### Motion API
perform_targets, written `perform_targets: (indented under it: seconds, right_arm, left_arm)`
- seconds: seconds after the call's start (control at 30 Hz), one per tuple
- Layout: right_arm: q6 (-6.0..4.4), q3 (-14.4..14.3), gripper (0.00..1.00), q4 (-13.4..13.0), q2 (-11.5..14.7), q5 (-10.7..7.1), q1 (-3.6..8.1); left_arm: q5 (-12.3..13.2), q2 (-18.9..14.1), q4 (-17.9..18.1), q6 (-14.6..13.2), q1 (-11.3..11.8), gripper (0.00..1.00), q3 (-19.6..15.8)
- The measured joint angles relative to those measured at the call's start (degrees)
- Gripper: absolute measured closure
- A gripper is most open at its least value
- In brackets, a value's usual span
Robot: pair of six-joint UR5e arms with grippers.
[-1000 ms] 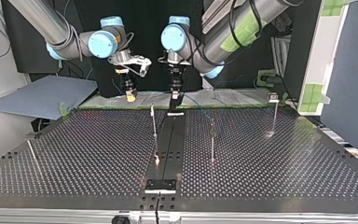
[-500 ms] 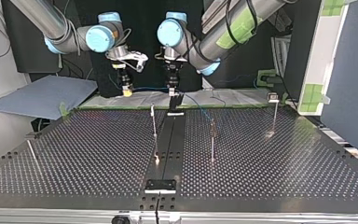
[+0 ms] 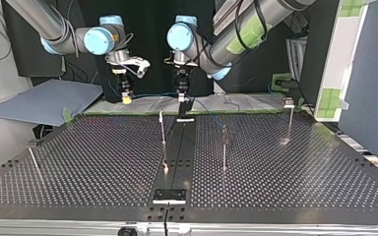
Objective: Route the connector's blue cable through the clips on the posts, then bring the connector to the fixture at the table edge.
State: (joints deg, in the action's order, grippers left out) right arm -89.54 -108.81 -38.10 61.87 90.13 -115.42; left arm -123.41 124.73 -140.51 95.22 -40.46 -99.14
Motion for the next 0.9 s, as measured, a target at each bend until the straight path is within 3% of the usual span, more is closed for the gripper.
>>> perform_targets:
  seconds: [0.43, 0.9]
  right_arm:
    - [0.32, -0.3, 0.95, -2.4, -3.0, -1.28, 1.45]
    - [0.54, -0.3, 0.93, -6.6, -3.6, -5.26, 1.79]
  left_arm:
    - [1.1, 0.3, 0.7, 0.0, 1.1, 0.98, 0.1]
    - [2.9, 1.9, 0.5, 0.4, 1.4, 0.98, 0.8]
